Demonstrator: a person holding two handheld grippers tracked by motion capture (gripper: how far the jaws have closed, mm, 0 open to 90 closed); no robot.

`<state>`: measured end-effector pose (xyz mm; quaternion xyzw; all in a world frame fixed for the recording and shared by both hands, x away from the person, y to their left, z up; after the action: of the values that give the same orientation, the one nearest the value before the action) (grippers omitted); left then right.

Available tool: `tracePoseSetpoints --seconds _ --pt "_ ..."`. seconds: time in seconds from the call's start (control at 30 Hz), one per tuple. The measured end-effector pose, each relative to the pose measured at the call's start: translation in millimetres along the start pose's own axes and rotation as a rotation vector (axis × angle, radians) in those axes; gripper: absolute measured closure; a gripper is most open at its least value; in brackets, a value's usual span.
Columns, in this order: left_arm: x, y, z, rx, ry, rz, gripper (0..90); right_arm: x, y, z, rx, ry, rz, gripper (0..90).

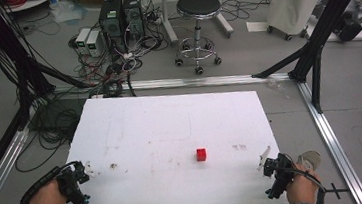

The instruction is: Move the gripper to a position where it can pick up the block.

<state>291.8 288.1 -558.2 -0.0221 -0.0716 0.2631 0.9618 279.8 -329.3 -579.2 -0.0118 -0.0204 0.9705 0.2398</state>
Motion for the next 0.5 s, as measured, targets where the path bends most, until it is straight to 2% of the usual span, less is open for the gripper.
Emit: tracePoseSetpoints --seconds 0.5 --pt "0.2 -0.2 0.5 -0.003 -0.005 0.003 23.5 -0.8 1.0 1.2 -0.018 0.0 -0.019 2.6"
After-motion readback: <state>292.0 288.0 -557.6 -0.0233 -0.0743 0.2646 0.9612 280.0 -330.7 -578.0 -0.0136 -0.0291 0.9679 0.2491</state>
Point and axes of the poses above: each handheld gripper's, and its own axes: z roughly backward along the jaws, y roughly out of its underside, x roughly to its left, the point moved 7 cm from there along -z, roughly forward along the jaws, and after that the axes turned 2 degrees about x, right-handed, at the moved point
